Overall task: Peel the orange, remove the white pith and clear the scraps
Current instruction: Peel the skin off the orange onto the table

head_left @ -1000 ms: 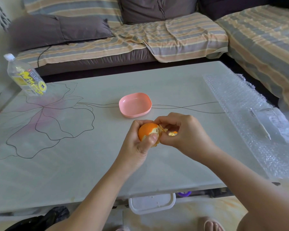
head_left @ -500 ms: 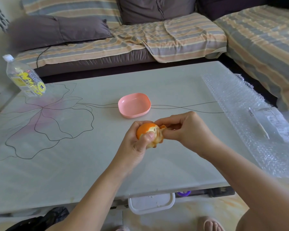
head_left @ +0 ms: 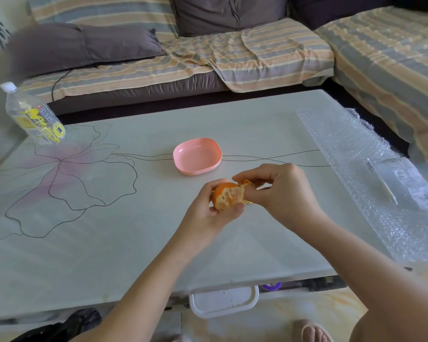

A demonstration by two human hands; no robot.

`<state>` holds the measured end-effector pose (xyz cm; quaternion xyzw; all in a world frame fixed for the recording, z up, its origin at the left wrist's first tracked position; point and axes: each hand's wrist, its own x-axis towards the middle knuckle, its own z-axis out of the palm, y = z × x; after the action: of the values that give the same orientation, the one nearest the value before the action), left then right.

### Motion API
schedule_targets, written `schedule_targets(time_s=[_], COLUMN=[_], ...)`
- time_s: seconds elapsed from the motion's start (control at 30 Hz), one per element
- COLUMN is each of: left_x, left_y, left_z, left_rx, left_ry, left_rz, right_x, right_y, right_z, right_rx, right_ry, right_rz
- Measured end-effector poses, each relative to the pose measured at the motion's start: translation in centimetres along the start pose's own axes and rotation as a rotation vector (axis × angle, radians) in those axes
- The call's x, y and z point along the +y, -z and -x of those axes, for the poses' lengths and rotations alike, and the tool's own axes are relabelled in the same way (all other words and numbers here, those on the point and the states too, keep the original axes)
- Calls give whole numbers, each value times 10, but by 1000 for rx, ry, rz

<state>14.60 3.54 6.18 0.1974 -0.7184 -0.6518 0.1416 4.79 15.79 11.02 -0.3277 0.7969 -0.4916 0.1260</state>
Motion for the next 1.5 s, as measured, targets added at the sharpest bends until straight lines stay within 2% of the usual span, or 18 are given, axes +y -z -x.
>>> schedule_targets(time_s=[0.13,0.33,0.43,0.47,0.5,0.6,0.67,0.77,0.9,1.07,1.27,1.5], left_x=[-3,-2,-2,0,2,6,7,4,-4,-6,-11,-2], left_y=[-1,-8,-9,-7,-6,-3,-3,-3,1,-2,-3,-5], left_z=[-3,-2,-2,-3,-3,-4,-2,-1,-2,-2,1,7], left_rx=[48,17,65,77,82,60,35,-6,-28,67,189,209], left_ry=[-19,15,53,65,76,116,152,166,79,16,-82,-160], left_rz=[-36,137,292,349,400,460,434,347,125,6,-200,-344], right_x=[-1,6,15,20,27,44,51,65,59,31,22,16], right_y=[1,4,12,17,22,32,30,22,18,4,-8,-15], right_z=[-2,-12,-21,-25,-29,-38,-43,-49,-44,-23,-10,-5], right_rx=[-29,-134,-70,-30,15,95,78,-44,-100,-297,-256,-225], right_ry=[-70,-304,-401,-403,-380,-266,-246,-268,-108,131,265,324], right_rz=[-92,-611,-889,-890,-777,-160,29,243,293,112,223,417])
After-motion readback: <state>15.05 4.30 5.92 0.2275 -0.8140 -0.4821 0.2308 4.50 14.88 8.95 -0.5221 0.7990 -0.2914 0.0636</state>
